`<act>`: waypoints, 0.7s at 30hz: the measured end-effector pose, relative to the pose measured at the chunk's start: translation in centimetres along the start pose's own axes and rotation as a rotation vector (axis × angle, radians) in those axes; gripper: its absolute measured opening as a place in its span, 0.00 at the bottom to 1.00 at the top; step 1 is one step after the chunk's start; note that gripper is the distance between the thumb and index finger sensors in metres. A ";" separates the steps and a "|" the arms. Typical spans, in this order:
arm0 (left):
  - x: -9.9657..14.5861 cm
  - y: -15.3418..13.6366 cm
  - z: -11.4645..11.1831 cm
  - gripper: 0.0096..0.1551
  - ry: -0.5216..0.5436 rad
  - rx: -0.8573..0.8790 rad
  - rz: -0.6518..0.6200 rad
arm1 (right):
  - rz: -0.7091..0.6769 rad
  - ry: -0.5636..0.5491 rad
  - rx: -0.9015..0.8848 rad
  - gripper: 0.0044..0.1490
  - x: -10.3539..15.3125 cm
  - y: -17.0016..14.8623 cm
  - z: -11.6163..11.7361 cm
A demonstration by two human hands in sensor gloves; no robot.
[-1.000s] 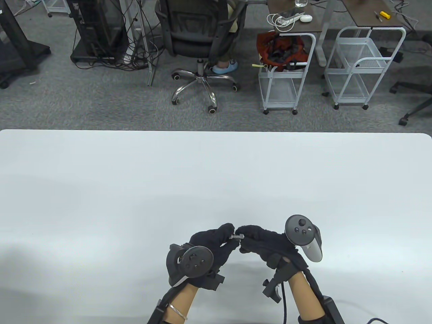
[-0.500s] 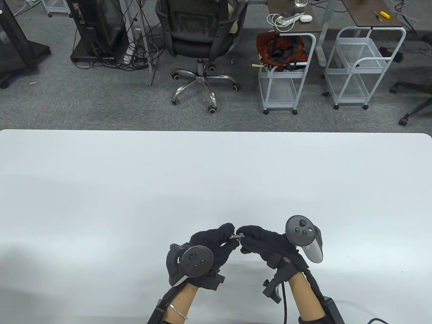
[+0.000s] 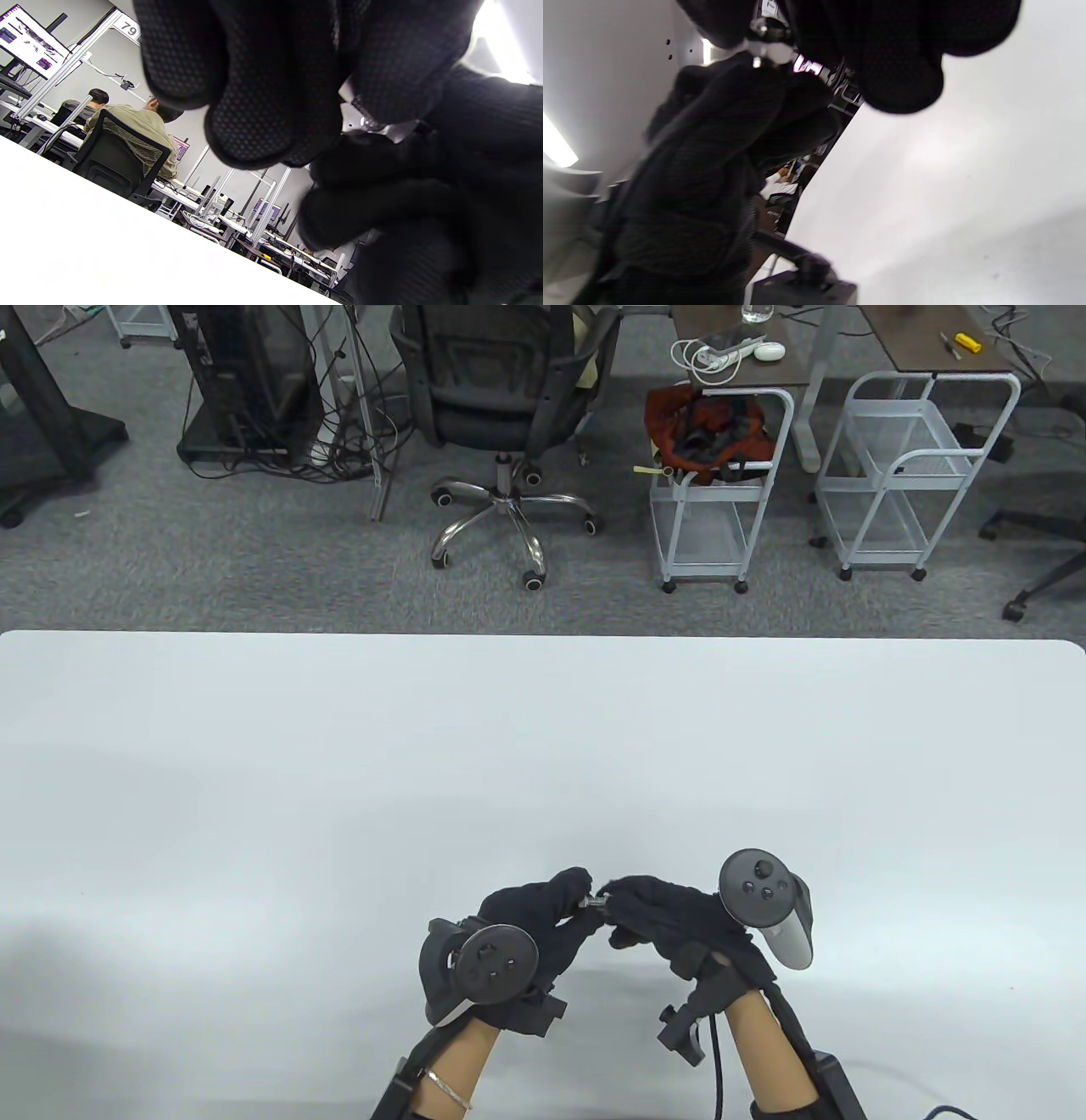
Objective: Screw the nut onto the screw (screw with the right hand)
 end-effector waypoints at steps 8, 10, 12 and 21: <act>0.0 0.1 0.1 0.25 0.010 0.017 0.002 | -0.012 -0.011 0.003 0.36 0.1 0.2 -0.2; 0.0 0.0 0.1 0.25 0.009 0.023 0.006 | 0.004 -0.027 0.026 0.33 0.0 0.1 -0.3; 0.0 0.0 0.0 0.25 0.007 0.034 0.009 | 0.023 -0.080 0.063 0.32 0.1 -0.1 -0.6; 0.1 -0.4 0.2 0.25 0.025 0.077 0.037 | -0.002 -0.093 0.073 0.29 0.2 0.4 -0.8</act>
Point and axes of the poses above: the tracker on the back of each hand, its own y axis roughly to the thumb side, its own x axis roughly from the fingertips to the wrist, z = x × y, the point moved 5 cm from there along -x, roughly from the wrist to the fingertips, and after that the axes turned 5 degrees about -z, right-handed, at the moved point
